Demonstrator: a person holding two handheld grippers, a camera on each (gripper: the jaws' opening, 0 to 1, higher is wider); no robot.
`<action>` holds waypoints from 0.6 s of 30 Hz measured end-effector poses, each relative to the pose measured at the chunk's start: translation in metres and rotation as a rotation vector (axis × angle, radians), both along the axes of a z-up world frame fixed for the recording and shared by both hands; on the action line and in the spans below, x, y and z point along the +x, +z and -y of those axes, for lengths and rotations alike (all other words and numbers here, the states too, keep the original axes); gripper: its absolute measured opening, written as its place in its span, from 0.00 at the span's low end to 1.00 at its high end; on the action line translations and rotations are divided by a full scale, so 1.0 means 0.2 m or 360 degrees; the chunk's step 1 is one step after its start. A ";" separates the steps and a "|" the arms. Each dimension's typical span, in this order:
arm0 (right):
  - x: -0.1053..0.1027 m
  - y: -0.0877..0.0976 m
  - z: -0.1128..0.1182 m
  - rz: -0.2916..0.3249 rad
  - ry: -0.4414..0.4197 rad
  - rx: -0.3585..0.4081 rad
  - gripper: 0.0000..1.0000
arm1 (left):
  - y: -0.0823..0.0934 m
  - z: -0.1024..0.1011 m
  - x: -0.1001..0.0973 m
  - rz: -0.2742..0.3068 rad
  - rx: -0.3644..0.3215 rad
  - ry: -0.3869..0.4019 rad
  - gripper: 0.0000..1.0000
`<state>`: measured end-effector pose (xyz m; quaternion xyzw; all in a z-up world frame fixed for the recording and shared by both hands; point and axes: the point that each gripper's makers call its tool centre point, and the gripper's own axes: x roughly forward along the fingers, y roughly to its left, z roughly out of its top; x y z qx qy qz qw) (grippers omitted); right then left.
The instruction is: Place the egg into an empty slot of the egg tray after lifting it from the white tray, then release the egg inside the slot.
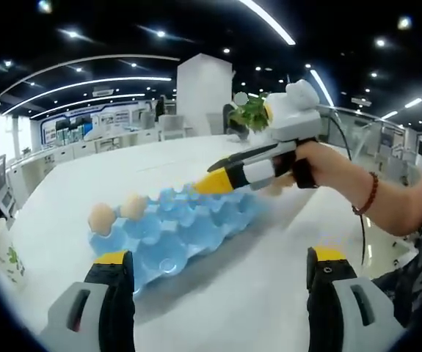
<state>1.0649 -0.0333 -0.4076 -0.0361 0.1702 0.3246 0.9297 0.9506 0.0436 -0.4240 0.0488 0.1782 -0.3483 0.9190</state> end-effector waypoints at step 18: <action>0.01 0.03 0.28 -0.0017 -0.0178 0.0028 0.56 | 0.00 0.02 0.00 -0.0001 -0.0002 -0.0024 1.00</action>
